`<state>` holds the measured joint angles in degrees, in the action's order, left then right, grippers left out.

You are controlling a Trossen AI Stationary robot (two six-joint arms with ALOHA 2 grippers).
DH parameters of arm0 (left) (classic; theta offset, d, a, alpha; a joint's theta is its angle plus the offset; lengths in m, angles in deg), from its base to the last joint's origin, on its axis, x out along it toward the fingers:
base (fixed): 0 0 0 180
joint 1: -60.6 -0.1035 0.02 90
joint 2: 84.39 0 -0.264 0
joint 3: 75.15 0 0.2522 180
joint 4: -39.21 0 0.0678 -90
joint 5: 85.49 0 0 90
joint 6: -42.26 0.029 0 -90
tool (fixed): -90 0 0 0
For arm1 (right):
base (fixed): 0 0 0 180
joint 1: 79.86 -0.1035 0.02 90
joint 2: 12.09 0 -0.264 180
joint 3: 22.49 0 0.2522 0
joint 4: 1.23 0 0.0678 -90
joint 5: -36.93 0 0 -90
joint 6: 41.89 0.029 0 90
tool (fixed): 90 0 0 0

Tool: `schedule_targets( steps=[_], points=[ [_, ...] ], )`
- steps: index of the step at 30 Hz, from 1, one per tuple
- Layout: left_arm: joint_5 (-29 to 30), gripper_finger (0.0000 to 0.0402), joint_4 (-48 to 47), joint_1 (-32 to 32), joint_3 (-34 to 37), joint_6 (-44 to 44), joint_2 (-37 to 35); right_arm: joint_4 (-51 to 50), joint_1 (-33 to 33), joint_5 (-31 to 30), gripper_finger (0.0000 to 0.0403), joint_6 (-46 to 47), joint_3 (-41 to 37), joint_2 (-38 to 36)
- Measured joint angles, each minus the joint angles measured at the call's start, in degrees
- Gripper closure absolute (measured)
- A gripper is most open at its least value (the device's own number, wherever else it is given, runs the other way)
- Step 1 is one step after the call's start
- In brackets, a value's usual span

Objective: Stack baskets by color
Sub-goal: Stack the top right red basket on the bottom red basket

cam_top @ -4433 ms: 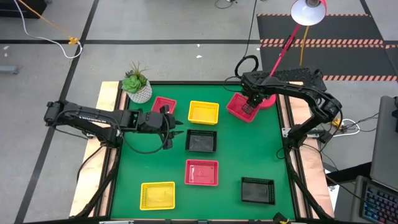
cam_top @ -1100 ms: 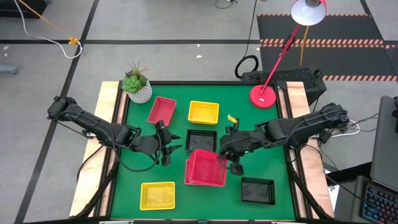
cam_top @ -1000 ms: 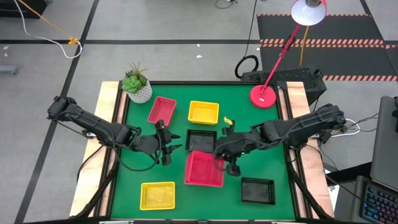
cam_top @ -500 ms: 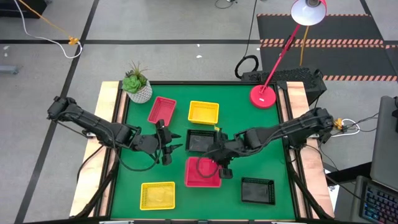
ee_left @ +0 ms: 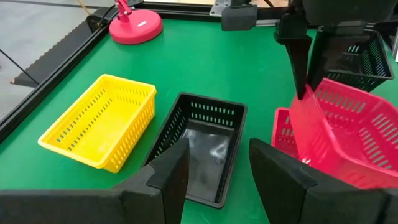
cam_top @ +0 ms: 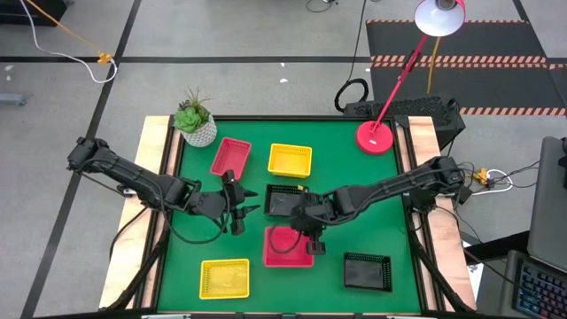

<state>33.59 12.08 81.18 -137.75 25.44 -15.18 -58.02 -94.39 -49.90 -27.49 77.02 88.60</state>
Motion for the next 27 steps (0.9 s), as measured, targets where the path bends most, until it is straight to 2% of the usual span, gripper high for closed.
schedule_targets(
  steps=[15, 27],
  points=[
    [0.0, 0.0231, 0.0, 0.0, 0.0, 0.1, 0.0, -1.6, 2.5, 4.4, 0.0392, 3.3, -0.1, 0.1],
    [-0.1, 0.0231, 0.1, 0.0, 0.0, 0.1, 0.0, 0.0, 3.2, 6.1, 0.0392, 5.5, -3.5, 0.1]
  ],
)
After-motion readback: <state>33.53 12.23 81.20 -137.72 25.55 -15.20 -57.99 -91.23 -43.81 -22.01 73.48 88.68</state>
